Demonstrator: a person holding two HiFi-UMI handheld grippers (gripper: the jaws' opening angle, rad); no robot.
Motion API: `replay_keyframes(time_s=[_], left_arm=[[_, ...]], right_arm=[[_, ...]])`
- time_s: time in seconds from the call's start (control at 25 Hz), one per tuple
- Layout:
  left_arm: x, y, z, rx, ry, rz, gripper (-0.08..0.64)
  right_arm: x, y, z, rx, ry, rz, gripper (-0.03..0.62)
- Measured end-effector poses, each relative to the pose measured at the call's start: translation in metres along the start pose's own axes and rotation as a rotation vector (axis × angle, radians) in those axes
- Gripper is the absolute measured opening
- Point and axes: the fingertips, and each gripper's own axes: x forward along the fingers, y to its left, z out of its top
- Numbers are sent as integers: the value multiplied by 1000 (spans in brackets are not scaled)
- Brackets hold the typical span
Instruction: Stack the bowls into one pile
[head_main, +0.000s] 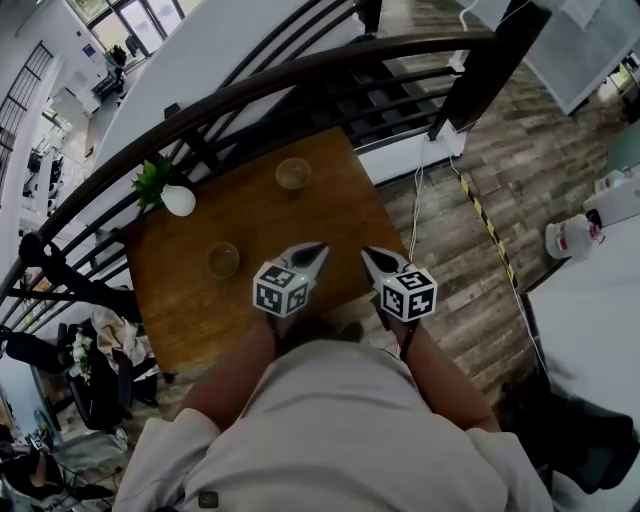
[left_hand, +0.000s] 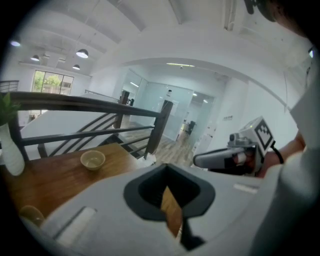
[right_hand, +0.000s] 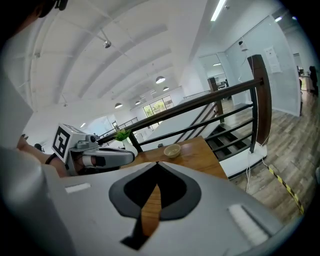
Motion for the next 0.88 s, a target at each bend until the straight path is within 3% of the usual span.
replay_keyframes(time_s=[0.24, 0.88], left_arm=[[8, 25, 7, -24, 3, 11, 3], [-41, 130, 9, -93, -29, 80, 3]], right_arm=[[21, -9, 13, 0, 21, 6, 8], [121, 20, 52, -61, 73, 33, 8]])
